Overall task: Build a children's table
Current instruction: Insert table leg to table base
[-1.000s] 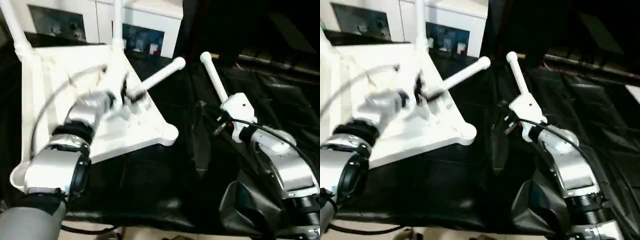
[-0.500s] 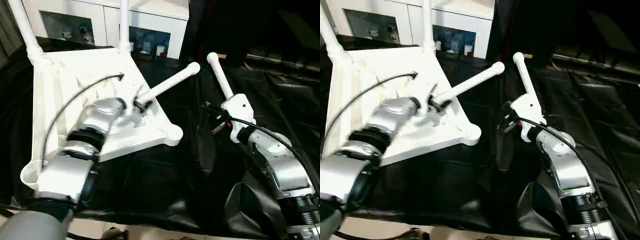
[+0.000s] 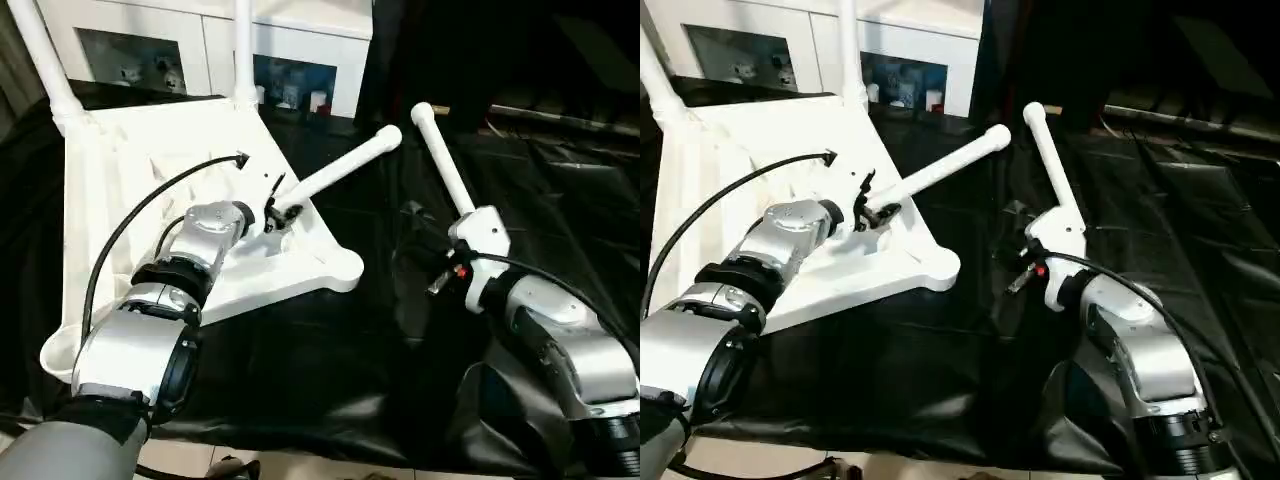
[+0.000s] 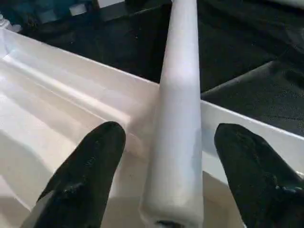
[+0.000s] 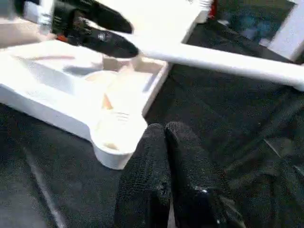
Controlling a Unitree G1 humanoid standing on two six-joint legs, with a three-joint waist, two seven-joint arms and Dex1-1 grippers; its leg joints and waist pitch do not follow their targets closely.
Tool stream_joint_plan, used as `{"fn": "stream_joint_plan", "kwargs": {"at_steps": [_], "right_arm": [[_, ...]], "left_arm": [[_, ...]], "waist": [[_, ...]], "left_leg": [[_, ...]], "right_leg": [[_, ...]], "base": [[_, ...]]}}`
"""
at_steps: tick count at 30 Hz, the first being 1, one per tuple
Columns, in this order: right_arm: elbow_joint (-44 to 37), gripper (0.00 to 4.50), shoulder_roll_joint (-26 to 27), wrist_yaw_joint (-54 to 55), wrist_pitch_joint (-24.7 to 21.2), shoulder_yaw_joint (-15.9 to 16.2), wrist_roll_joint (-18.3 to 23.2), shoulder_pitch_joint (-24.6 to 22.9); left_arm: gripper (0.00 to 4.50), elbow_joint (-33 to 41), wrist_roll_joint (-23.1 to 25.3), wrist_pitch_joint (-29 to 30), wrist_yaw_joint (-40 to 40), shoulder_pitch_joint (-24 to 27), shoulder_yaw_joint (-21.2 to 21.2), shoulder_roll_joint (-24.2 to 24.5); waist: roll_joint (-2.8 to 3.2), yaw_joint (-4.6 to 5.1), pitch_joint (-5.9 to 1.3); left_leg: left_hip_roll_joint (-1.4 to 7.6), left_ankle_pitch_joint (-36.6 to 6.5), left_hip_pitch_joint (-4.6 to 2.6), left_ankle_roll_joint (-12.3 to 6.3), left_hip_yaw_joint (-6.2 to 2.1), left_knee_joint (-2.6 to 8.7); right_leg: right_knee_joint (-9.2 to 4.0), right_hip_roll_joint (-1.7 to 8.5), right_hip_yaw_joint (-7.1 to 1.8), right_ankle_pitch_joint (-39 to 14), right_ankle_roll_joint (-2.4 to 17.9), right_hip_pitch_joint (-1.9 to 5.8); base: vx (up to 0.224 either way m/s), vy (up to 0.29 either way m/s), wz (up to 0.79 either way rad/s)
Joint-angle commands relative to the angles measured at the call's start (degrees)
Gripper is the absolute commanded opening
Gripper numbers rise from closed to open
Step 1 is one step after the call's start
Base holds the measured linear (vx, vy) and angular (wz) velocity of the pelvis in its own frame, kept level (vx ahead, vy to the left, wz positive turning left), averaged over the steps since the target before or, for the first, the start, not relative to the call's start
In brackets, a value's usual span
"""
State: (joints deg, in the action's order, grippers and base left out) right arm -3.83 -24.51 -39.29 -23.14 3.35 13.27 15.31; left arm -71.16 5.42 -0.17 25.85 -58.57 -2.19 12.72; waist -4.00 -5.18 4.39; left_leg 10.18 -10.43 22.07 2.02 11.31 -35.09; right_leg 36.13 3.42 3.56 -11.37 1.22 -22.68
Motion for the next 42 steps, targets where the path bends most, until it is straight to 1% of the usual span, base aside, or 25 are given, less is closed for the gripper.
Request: {"fn": "stream_joint_plan", "kwargs": {"at_steps": [1,5,7,8,9,10,11,13,15,17,19,26,28,29,30,33,34,35,36,37,38,39,40,41,42], "right_arm": [[-0.91,0.11,-0.96,-0.73,-0.85,0.46,0.33,-0.47],[-1.64,0.11,-0.81,-0.88,-1.50,0.85,0.19,-0.77],[-1.72,0.11,-0.80,-0.90,-1.58,0.87,0.20,-0.79],[-2.01,0.11,-0.88,-1.04,-1.95,0.86,0.34,-0.86],[-2.35,0.11,-1.06,-1.22,-2.37,0.90,0.50,-0.96],[-2.67,0.11,-1.36,-1.39,-2.70,1.02,0.54,-1.11],[-2.77,0.11,-1.56,-1.52,-2.74,1.13,0.48,-1.20],[-2.84,0.11,-1.77,-1.58,-2.71,1.24,0.46,-1.30],[-2.91,0.11,-1.94,-1.58,-2.76,1.33,0.46,-1.36],[-2.98,0.11,-1.98,-1.54,-2.78,1.40,0.42,-1.40],[-3.07,0.11,-1.99,-1.51,-2.80,1.46,0.37,-1.46],[-3.16,0.11,-1.93,-1.34,-2.65,1.78,-0.11,-1.50],[-3.12,0.11,-1.83,-1.22,-2.40,1.87,-0.26,-1.45],[-3.11,0.11,-1.78,-1.14,-2.23,1.85,-0.34,-1.43],[-3.11,0.11,-1.69,-0.96,-1.99,1.80,-0.44,-1.44],[-2.47,0.11,-1.01,1.63,1.12,-0.08,-1.55,-0.81],[-2.21,0.11,-0.92,2.20,1.87,-0.33,-1.98,-0.63],[-1.69,0.11,-0.98,3.12,3.24,-0.65,-2.88,-0.31],[-0.18,0.11,-1.80,5.16,7.38,-0.69,-5.97,0.50],[0.95,0.29,-2.47,6.38,9.85,-0.63,-7.90,1.10],[1.37,0.29,-2.73,6.80,10.70,-0.60,-8.58,1.32],[2.18,0.40,-3.25,7.56,12.25,-0.51,-9.84,1.75],[3.45,0.50,-4.12,8.50,13.99,-0.19,-11.54,2.41],[4.27,0.50,-4.61,9.22,14.89,0.00,-12.57,2.84],[7.39,0.57,-6.13,11.38,17.80,0.84,-15.65,4.40]], "left_arm": [[3.19,-0.72,0.58,0.34,-0.08,-0.20,-0.10,-0.27],[2.76,-1.01,0.76,0.34,0.30,-0.06,-0.31,-0.07],[2.68,-1.03,0.75,0.35,0.37,-0.06,-0.31,-0.06],[2.46,-1.11,0.73,0.49,0.67,-0.08,-0.34,-0.05],[2.46,-1.27,0.73,0.65,1.13,-0.02,-0.40,-0.03],[2.33,-1.45,0.86,0.84,1.65,0.11,-0.57,0.01],[2.21,-1.53,0.95,0.91,1.87,0.20,-0.68,0.03],[2.13,-1.61,0.99,1.03,2.21,0.30,-0.75,0.02],[1.80,-1.72,1.18,1.33,2.16,0.33,-0.84,0.03],[1.74,-1.79,1.28,1.47,2.27,0.33,-0.83,0.02],[1.49,-1.85,1.36,1.64,2.40,0.34,-0.84,0.00],[1.38,-2.04,1.33,1.15,2.50,0.08,-0.52,0.13],[1.37,-1.82,1.36,0.85,2.63,0.14,-0.43,0.37],[1.37,-1.66,1.32,0.62,2.73,0.18,-0.36,0.51],[1.37,-1.47,1.20,0.40,2.93,0.25,-0.25,0.66],[1.37,1.58,-1.52,-1.39,8.55,1.40,1.44,2.12],[1.37,2.06,-1.83,-1.50,9.27,1.67,1.61,2.45],[1.37,3.11,-2.00,-2.41,10.44,2.24,1.54,3.05],[1.37,5.43,-3.21,-2.70,13.81,3.37,1.93,4.08],[1.37,7.45,-4.10,-2.46,16.33,4.27,2.12,4.90],[1.37,8.22,-4.43,-2.33,17.26,4.62,2.18,5.22],[1.37,9.78,-5.08,-1.93,19.07,5.28,2.29,5.83],[1.37,12.26,-6.32,-0.83,21.34,6.18,2.65,6.55],[1.37,13.83,-7.17,0.21,22.50,6.66,2.99,6.98],[1.37,19.92,-10.24,4.55,26.40,8.54,4.03,8.47]], "waist": [[1.05,-0.13,-4.65],[1.15,-0.12,-4.71],[1.08,-0.13,-4.73],[1.06,-0.16,-4.76],[1.25,-0.17,-4.73],[1.33,-0.15,-4.74],[1.19,-0.14,-4.72],[1.31,-0.18,-4.73],[1.34,-0.11,-4.68],[1.40,-0.10,-4.66],[1.40,-0.12,-4.62],[1.54,-0.10,-4.67],[1.78,-0.12,-4.69],[1.71,-0.09,-4.68],[2.21,-0.17,-4.71],[2.02,-0.12,-4.68],[2.46,-0.11,-4.66],[2.40,-0.04,-4.65],[2.43,-0.10,-4.75],[2.76,-0.05,-4.72],[2.74,-0.07,-4.70],[2.77,0.01,-4.66],[3.01,-0.03,-4.60],[3.04,0.03,-4.53],[2.93,0.02,-4.55]], "left_leg": [[3.85,-10.29,-1.86,-1.88,-2.16,4.13],[3.81,-9.96,-1.75,-1.59,-2.23,4.15],[3.75,-9.79,-1.72,-1.62,-2.21,4.10],[3.73,-9.43,-1.67,-1.71,-2.22,4.09],[3.71,-9.43,-1.69,-1.77,-2.22,4.10],[3.73,-9.43,-1.66,-1.83,-2.23,4.10],[3.69,-9.49,-1.70,-1.91,-2.19,4.09],[3.74,-9.65,-1.75,-1.91,-2.23,4.13],[3.75,-10.45,-1.76,-1.68,-2.21,4.15],[3.77,-10.79,-1.78,-1.46,-2.24,4.17],[3.72,-10.90,-1.77,-1.45,-2.23,4.16],[3.72,-10.23,-1.68,-1.79,-2.22,4.13],[3.75,-10.38,-1.71,-1.67,-2.27,4.18],[3.75,-10.48,-1.70,-1.67,-2.27,4.19],[3.72,-10.48,-1.72,-1.55,-2.33,4.18],[3.66,-10.56,-1.64,-1.24,-2.29,4.18],[3.63,-10.35,-1.63,-1.08,-2.21,4.19],[3.57,-10.38,-1.56,-1.07,-2.19,4.16],[3.68,-9.94,-1.60,-0.86,-2.22,4.16],[3.52,-9.69,-1.59,-0.65,-2.12,4.14],[3.63,-9.81,-1.64,-0.41,-2.14,4.19],[3.54,-9.91,-1.64,-0.33,-2.00,4.15],[3.73,-10.50,-1.74,0.10,-2.13,4.26],[3.63,-10.68,-1.77,-0.01,-1.98,4.29],[3.83,-10.99,-1.88,0.56,-2.05,4.35]], "right_leg": [[-4.49,5.91,-3.28,-3.64,14.12,3.01],[-4.42,5.90,-3.27,-3.07,13.94,3.03],[-4.38,5.91,-3.29,-2.68,13.98,3.08],[-4.31,5.91,-3.28,-2.29,14.02,3.12],[-4.34,5.92,-3.28,-2.26,14.07,3.09],[-4.35,5.91,-3.30,-1.99,14.13,3.12],[-4.39,5.85,-3.30,-2.00,13.94,3.13],[-4.43,5.93,-3.29,-2.51,13.84,3.10],[-4.59,5.94,-3.28,-3.49,13.93,3.04],[-4.64,5.96,-3.28,-4.39,13.83,3.03],[-4.75,5.97,-3.30,-5.16,13.60,3.01],[-4.67,5.91,-3.28,-4.26,13.74,3.01],[-4.63,5.90,-3.27,-3.96,13.86,2.99],[-4.65,5.89,-3.27,-3.98,13.86,3.00],[-4.57,5.94,-3.28,-3.76,13.95,3.03],[-4.66,6.06,-3.34,-3.72,13.97,3.10],[-4.66,5.95,-3.35,-3.42,14.26,3.01],[-4.52,5.85,-3.31,-3.20,14.30,3.03],[-4.34,6.00,-3.31,-2.76,14.54,3.00],[-4.30,5.85,-3.29,-2.98,14.59,2.91],[-4.35,6.06,-3.32,-3.27,14.67,2.92],[-4.32,5.79,-3.33,-3.39,14.63,2.85],[-4.19,5.93,-3.32,-3.75,14.78,2.89],[-4.37,5.77,-3.33,-4.00,14.73,2.78],[-4.08,5.98,-3.31,-4.37,14.96,2.77]], "base": [[0.000,0.000,0.00],[0.000,0.000,0.00],[0.000,0.000,0.00],[0.000,0.000,0.00],[0.000,0.000,0.00],[0.000,0.000,0.00],[0.000,0.000,0.00],[0.000,0.000,0.00],[0.000,0.000,0.00],[0.000,0.000,0.00],[0.000,0.000,0.00],[0.000,0.000,0.00],[0.000,0.000,0.00],[0.000,0.000,0.00],[0.000,0.000,0.00],[0.000,0.000,0.00],[0.000,0.000,0.00],[0.000,0.000,0.00],[0.000,0.000,0.00],[0.000,0.000,0.00],[0.000,0.000,0.00],[0.000,0.000,0.00],[0.000,0.000,0.00],[0.000,0.000,0.00],[0.000,0.000,0.00]]}}
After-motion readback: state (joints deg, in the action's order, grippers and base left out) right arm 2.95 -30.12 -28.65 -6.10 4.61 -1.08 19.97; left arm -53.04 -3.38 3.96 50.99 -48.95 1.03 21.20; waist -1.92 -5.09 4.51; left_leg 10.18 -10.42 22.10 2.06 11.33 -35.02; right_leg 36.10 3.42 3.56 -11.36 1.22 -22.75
